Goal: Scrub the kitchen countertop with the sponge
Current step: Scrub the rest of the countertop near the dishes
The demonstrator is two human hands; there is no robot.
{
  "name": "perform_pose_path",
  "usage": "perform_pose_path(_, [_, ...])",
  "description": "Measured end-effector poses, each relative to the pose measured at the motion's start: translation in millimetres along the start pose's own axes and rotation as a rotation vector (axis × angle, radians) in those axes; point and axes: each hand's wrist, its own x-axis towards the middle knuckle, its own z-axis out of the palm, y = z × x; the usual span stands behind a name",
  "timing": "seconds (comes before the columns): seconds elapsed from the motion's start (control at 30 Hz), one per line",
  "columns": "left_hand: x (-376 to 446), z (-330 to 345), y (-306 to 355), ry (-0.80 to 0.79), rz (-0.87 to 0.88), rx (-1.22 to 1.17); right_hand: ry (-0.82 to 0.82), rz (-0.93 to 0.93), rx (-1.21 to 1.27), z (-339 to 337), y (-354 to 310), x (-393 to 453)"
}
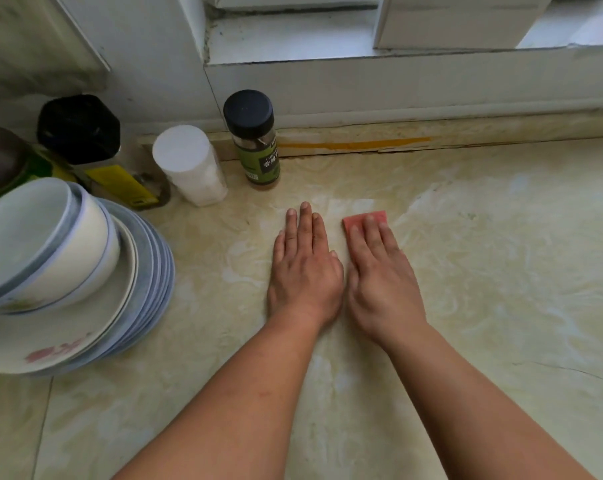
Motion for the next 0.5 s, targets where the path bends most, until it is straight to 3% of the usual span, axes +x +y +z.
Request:
perform_pose_path(0.17, [0, 2, -1, 0.017, 0.009, 0.014, -0.019, -0.054, -0.028, -9, -3, 46])
perform_pose_path(0.37, [1, 2, -1, 0.013, 0.004, 0.020, -0.007, -0.072, 0.028, 10, 5, -8])
perform_pose_path(0.5, [0, 0, 1, 0.021, 0.008, 0.027, -0.003, -0.058, -0.023, -8, 4, 49])
